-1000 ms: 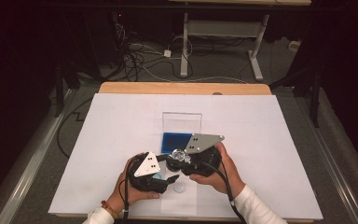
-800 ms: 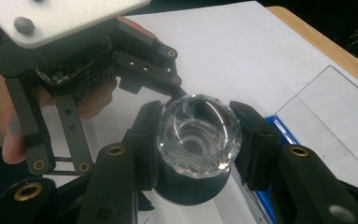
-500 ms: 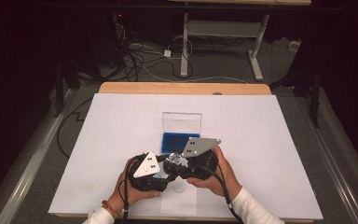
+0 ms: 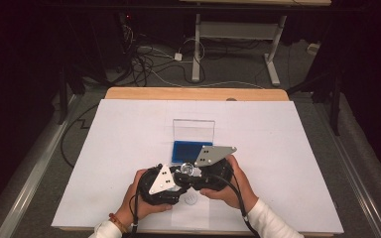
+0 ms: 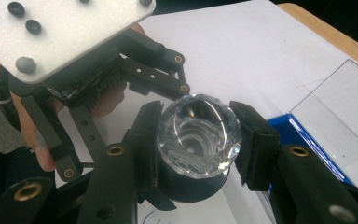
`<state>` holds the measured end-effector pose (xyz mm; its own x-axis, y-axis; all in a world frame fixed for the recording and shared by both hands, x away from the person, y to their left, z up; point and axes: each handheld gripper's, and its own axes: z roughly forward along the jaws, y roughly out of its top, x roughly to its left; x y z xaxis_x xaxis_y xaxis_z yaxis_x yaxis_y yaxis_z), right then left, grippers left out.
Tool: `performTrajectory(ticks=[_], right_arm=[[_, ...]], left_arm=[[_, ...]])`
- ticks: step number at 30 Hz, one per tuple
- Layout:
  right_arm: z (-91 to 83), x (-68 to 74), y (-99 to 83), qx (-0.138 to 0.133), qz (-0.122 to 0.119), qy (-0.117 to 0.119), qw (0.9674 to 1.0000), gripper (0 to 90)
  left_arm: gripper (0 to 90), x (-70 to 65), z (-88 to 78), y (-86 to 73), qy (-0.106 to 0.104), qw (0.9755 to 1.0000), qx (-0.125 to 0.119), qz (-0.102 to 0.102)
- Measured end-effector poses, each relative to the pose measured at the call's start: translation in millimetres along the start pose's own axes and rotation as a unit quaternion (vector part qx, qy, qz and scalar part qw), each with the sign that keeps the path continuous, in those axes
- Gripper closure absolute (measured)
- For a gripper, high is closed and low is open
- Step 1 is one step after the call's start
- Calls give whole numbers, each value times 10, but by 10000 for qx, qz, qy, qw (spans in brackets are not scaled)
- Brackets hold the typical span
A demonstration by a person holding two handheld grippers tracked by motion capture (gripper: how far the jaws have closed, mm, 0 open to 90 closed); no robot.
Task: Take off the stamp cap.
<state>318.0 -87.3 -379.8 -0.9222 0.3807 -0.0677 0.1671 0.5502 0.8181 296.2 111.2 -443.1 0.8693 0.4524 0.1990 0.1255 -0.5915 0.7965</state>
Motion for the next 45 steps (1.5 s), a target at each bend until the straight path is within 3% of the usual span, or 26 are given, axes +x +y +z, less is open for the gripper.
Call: performTrajectory(ticks=[18,20,21,23,29,35,45], right_arm=[[-3,-17,-48,5,202,119,9997,572],[-11,-12,-53,-31,193,81,9998,572],[-9,0,-57,-72,205,44,9998,572],[1,30,-59,-31,52,-22,10000,573],[11,51,-81,29,-33,-62,10000,574],[21,96,-82,97,-181,-153,9997,574],[-25,34,-122,-30,71,23,10000,574]], left_arm=[[367,-10,0,27,-168,9996,234,49],[368,5,-2,34,-259,9994,227,-26],[368,-5,5,39,-205,9994,274,8],[368,-6,18,27,-309,9991,265,-88],[369,-6,48,11,-444,9984,271,-224],[369,-3,65,-2,-508,9979,312,-247],[370,9,55,-27,-677,9972,128,-307]])
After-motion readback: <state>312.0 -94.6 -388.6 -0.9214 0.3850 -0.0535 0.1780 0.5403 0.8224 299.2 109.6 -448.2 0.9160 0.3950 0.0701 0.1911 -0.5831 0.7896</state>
